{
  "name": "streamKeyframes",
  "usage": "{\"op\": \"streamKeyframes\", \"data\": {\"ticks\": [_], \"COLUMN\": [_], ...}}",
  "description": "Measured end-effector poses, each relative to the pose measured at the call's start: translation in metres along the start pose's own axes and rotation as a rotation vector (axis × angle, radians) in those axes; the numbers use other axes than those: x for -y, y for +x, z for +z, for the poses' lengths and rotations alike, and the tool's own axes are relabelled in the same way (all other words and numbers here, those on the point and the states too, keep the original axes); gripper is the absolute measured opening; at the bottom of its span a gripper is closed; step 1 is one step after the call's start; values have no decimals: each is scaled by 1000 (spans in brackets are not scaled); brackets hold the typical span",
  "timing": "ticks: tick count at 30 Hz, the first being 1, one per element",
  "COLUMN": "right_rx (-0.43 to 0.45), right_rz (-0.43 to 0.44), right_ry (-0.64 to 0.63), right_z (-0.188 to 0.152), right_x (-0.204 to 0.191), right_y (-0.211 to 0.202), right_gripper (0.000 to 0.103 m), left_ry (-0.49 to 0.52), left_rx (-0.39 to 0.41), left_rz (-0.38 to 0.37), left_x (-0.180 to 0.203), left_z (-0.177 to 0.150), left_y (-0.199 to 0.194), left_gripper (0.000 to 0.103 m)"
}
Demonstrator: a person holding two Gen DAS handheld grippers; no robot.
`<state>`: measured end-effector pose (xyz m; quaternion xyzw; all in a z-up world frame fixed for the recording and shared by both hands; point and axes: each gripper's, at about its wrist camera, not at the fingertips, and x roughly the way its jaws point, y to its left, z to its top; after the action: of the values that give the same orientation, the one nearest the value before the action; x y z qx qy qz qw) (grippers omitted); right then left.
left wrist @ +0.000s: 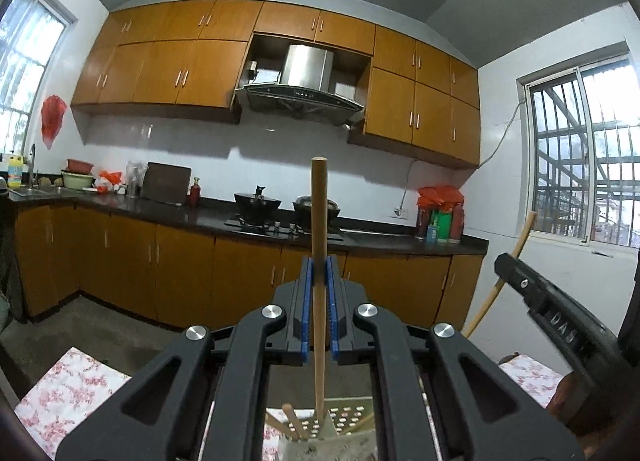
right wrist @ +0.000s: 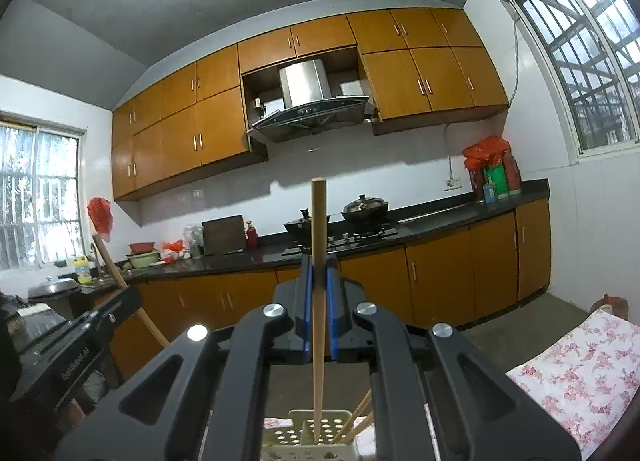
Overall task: Organize utensils
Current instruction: 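Raise the right gripper's chopstick over the caddy while the left gripper carries its chopstick there, then open the right gripper to drop its chopstick in the caddy while the left gripper releases its own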
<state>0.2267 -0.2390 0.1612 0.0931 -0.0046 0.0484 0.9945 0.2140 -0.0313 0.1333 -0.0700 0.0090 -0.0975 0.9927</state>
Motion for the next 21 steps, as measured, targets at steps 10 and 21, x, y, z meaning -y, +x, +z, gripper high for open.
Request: {"op": "streamKeyframes", "data": {"ticks": [10, 21], "right_rx": [-47, -141], "right_rz": [-30, -23], "right_ry": [13, -8], "right_z": [-28, -51], "right_x": [8, 8], "right_y": [32, 33], "right_gripper": [8, 9], "left_ry": [-37, -34], "left_rx": [-56, -152], "left_rz": [22, -15], "left_x": [-17, -17], "left_z": [-31, -43], "left_y": [15, 17], "left_gripper": [8, 8]}}
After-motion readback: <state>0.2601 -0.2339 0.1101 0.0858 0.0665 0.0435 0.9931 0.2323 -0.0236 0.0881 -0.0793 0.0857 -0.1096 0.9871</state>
